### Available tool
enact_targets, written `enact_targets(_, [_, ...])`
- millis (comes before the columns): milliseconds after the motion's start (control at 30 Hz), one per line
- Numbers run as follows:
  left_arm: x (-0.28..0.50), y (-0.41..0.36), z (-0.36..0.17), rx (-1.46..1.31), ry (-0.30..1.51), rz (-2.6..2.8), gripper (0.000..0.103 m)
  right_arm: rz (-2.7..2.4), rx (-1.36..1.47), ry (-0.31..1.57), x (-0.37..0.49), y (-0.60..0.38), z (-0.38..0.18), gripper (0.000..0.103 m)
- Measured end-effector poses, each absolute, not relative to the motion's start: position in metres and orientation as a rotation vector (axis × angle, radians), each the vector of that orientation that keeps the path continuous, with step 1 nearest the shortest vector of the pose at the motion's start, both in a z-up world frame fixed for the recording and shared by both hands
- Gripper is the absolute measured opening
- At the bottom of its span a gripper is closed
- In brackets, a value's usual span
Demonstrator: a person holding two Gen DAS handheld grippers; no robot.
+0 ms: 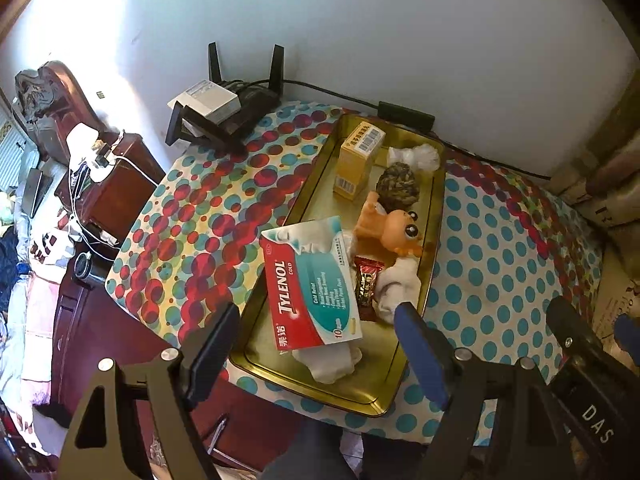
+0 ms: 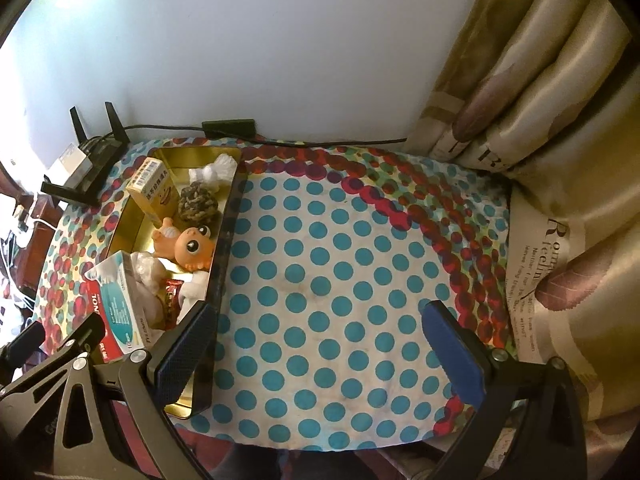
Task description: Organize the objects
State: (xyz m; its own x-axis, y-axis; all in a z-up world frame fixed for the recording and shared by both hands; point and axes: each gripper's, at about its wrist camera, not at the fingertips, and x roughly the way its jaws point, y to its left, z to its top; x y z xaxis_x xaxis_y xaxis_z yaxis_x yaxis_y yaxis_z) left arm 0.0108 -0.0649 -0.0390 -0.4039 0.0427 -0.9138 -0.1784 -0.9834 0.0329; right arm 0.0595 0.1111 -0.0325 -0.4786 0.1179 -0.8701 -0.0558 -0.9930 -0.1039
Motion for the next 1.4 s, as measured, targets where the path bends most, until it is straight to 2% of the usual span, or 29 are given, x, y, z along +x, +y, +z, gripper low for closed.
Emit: enact_targets(1400, [0.012,-0.054,-0.042,-1.61,0.164,2.447,0.082,2.601,-1.51,-0.032,0.061,0.123,-0.028,0.102])
